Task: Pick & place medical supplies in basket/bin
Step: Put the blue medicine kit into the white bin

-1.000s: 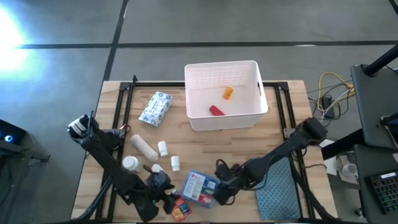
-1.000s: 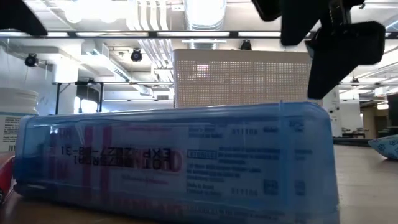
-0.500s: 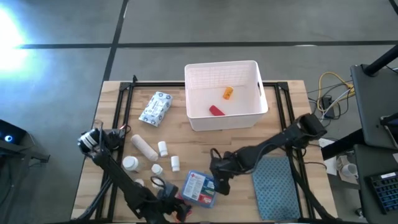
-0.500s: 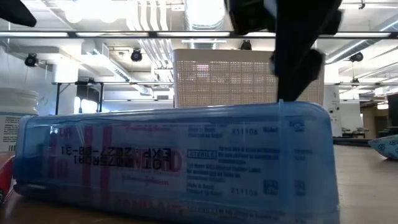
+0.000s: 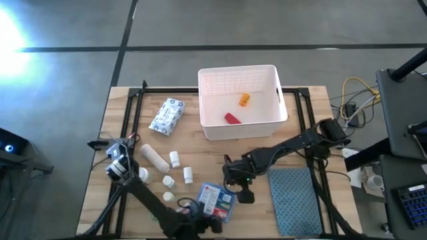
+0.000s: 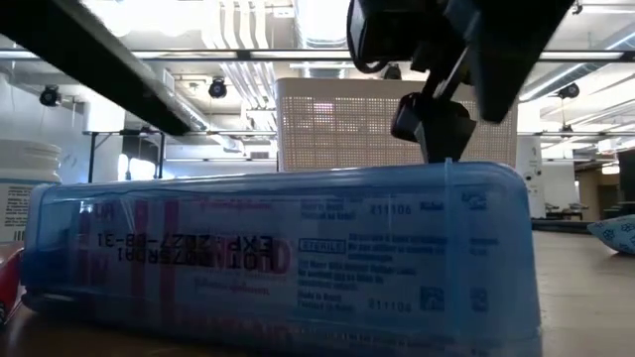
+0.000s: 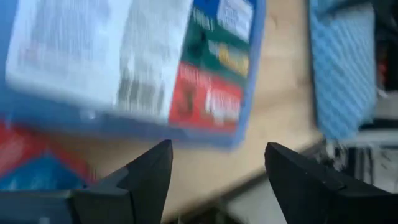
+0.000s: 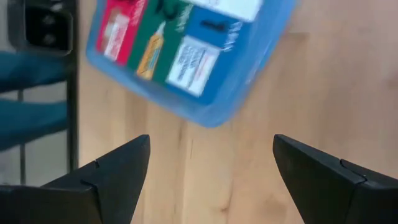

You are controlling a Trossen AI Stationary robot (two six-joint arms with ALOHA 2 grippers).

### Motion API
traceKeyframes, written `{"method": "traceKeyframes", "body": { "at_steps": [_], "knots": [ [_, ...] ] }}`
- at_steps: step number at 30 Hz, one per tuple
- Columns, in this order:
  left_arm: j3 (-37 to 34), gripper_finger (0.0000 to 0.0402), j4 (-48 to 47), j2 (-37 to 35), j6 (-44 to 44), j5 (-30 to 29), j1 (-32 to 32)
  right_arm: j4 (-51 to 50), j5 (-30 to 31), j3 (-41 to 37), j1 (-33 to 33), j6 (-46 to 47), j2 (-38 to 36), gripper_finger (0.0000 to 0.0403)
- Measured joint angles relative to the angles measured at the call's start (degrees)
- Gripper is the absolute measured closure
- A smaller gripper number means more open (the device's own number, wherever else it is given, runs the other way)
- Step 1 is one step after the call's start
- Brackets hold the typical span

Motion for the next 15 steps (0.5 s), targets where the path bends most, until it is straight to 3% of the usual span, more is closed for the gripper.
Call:
{"method": "traceKeyframes", "body": {
  "at_steps": [12, 15],
  "knots": [
    [3.2, 0.0167, -1.5, -0.3, -0.1, 2.1, 2.0, -5.0, -1.0, -0.3, -0.1, -4.0, 0.0, 0.0076],
    [5.0, 0.0167, -4.5, -0.3, -0.1, 6.1, 1.6, -4.2, -0.9, -0.3, -0.3, -5.2, 0.0, 0.0076]
  ]
}}
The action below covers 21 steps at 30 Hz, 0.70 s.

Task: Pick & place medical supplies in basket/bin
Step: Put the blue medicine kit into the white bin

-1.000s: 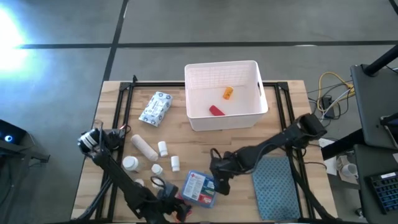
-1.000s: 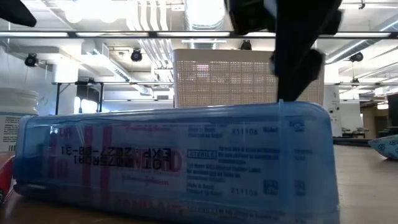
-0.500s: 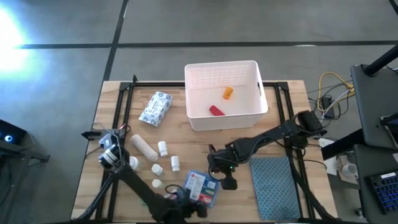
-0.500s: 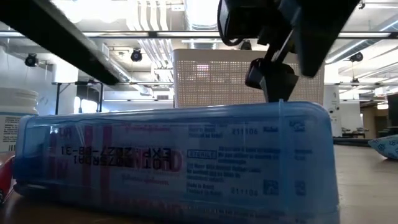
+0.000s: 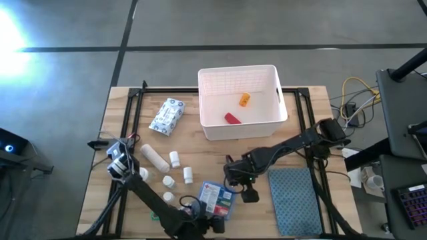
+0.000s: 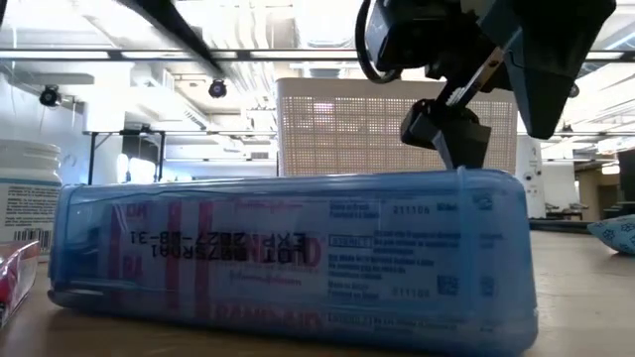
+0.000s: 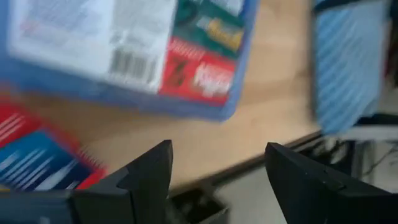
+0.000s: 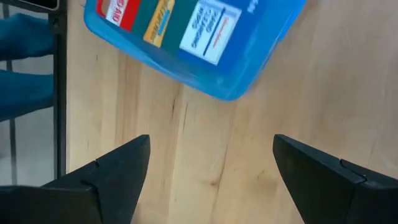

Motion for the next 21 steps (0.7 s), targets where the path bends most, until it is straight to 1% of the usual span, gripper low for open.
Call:
{"method": "traceKeyframes", "body": {
  "at_steps": [3, 7, 10, 17, 21],
  "knots": [
    [0.4, 0.0167, -1.8, 0.0, -0.8, 2.6, -0.3, 2.0, 0.1, 0.0, -0.7, -0.7, 0.0, 0.0076],
    [-1.3, 0.0167, -1.6, 0.0, -0.9, 4.8, -0.3, 4.7, -0.4, 0.0, -1.7, -1.6, 0.0, 0.0076],
    [-3.5, 0.0167, -1.7, 0.0, -0.9, 4.9, 0.0, 5.5, -3.3, 0.0, -2.3, -1.6, 0.0, 0.0076],
    [-7.8, 0.0167, -1.6, 0.0, -0.9, 4.5, 2.0, 6.3, -3.5, 0.0, -2.7, -1.6, 0.3, 0.0076],
    [-9.0, 0.0167, -1.8, -0.3, 0.3, 3.9, 3.2, 6.9, -3.5, -0.1, -2.6, -0.9, 0.5, 0.0076]
  ]
}}
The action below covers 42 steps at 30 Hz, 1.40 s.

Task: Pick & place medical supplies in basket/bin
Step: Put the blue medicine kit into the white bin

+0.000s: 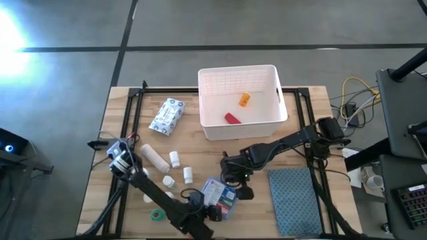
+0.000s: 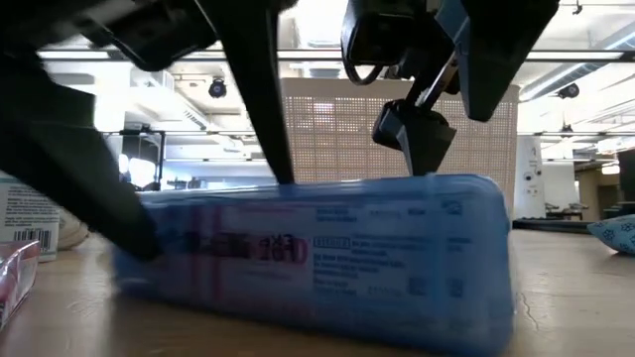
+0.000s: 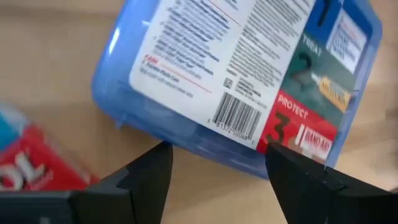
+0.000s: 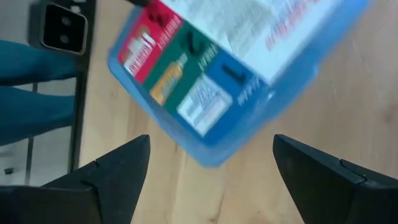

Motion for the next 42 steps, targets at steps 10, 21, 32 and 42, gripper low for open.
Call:
{"method": "traceKeyframes", "body": {
  "at_steps": [10, 21, 32, 42],
  "knots": [
    [-1.0, 0.0167, -5.7, -0.4, 1.7, -3.7, 1.5, 0.4, 0.5, -1.6, -0.6, 9.6, 0.3, 0.0076],
    [-0.7, 0.0167, -6.0, -2.0, 0.5, -4.1, 0.2, 19.1, 0.0, -17.0, -0.7, 32.3, -2.6, 0.0076],
    [-6.1, 0.0167, 1.4, -2.2, 0.4, -1.9, 0.3, 34.0, 0.2, -25.4, -1.6, 40.1, -7.1, 0.0076],
    [-7.1, 0.0167, 6.4, -2.1, 0.9, -3.7, 1.9, 36.4, 1.2, -26.6, -2.7, 39.4, -5.4, 0.0076]
  ]
}}
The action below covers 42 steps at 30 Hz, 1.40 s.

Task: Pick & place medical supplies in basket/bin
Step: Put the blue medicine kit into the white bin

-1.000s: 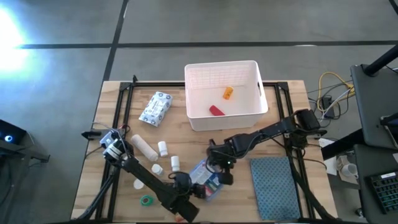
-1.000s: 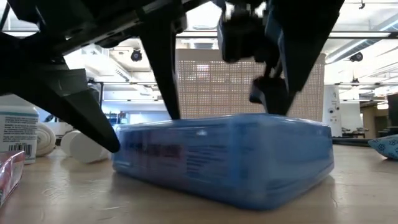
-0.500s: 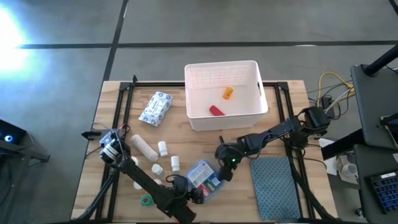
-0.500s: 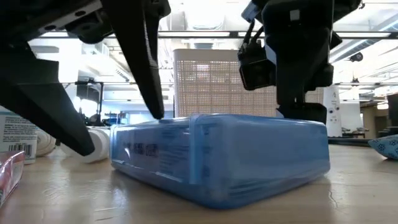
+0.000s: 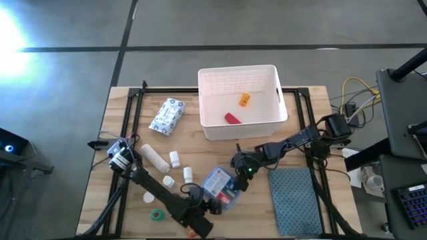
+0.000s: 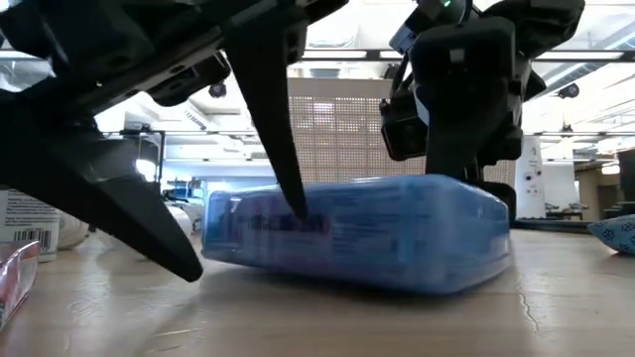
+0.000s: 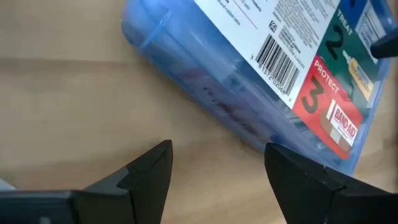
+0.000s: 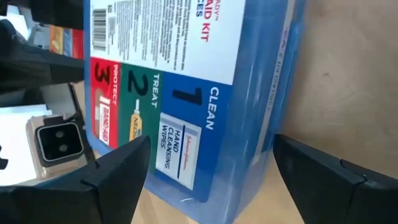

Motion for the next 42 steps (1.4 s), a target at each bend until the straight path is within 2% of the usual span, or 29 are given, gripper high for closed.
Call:
{"method": "traceKeyframes", "body": {
  "at_steps": [7, 16, 22, 27, 35, 42],
  "knots": [
    [-1.2, 0.0167, 0.0, 0.0, 0.4, 0.9, 0.7, 0.1, -3.0, 0.2, 0.0, -0.2, -1.5, 0.0076],
    [-1.5, 0.0167, 0.0, -0.1, 3.0, 1.1, 0.8, -0.9, -3.5, 0.5, 0.1, 0.9, -10.6, 0.0076],
    [-1.9, 0.0167, 0.0, -0.1, 2.6, -1.2, 2.1, -2.1, -3.9, 0.8, 2.0, 1.9, -14.0, 0.0076],
    [-1.6, 0.0167, 0.3, 0.0, 5.2, -1.0, 3.5, -2.0, -0.8, 1.7, 4.1, 2.7, -12.9, 0.0076],
    [-1.5, 0.0167, 3.5, 0.0, 10.2, -0.9, 5.3, -2.3, 0.9, 1.8, 4.0, 6.6, -9.4, 0.0076],
    [-1.4, 0.0167, 4.0, 0.0, 10.6, -0.8, 5.5, -3.6, 4.2, 1.7, 4.0, 7.4, -9.6, 0.0076]
  ]
}}
